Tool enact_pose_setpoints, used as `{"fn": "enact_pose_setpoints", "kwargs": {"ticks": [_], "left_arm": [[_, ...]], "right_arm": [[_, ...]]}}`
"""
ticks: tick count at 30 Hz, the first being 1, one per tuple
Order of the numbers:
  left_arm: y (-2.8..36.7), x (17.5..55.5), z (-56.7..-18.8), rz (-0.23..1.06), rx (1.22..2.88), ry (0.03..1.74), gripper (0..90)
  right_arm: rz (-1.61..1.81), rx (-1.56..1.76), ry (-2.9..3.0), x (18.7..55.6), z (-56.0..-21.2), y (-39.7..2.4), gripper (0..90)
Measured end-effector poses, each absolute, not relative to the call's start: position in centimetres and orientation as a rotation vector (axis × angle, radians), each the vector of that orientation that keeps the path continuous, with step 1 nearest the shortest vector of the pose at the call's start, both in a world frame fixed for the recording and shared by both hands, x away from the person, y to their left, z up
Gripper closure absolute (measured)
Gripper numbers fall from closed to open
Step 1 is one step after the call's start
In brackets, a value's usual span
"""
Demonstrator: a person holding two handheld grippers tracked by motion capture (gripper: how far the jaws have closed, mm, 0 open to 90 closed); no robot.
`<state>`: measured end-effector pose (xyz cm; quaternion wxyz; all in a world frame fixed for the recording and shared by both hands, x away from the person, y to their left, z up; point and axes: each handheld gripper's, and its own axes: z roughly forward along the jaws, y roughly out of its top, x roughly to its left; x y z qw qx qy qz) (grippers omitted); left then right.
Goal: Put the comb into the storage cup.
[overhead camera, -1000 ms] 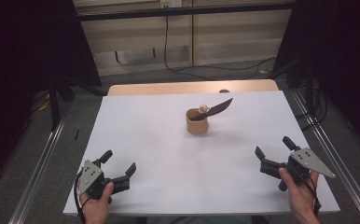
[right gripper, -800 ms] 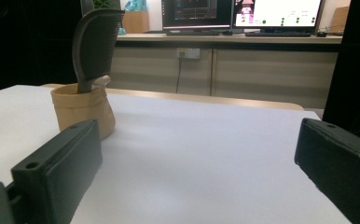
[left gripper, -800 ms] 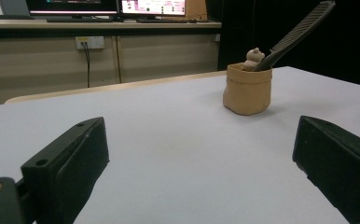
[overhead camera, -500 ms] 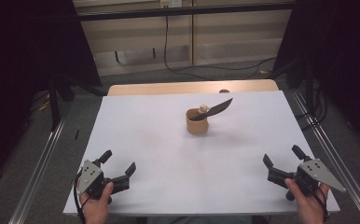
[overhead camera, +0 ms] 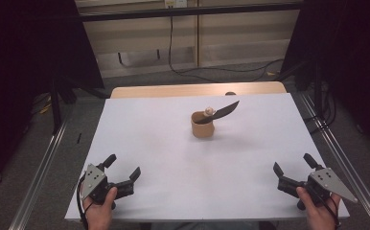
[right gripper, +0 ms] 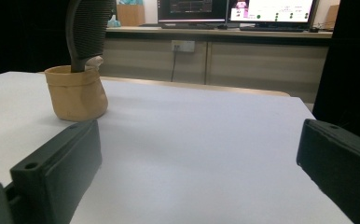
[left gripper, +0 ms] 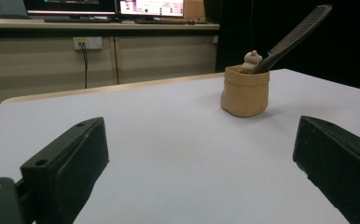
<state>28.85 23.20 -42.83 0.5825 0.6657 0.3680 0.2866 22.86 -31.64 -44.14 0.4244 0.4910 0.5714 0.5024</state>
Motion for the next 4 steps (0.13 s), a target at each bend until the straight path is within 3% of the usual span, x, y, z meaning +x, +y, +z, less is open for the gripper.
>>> {"fn": "enact_pose_setpoints", "kwargs": {"ticks": [4], "left_arm": [[23.48,28.98,-42.83,0.669,1.551,0.870,3.4]], "right_arm": [[1.259,1.240,1.424,23.11,-44.15,-31.69,0.0]]}}
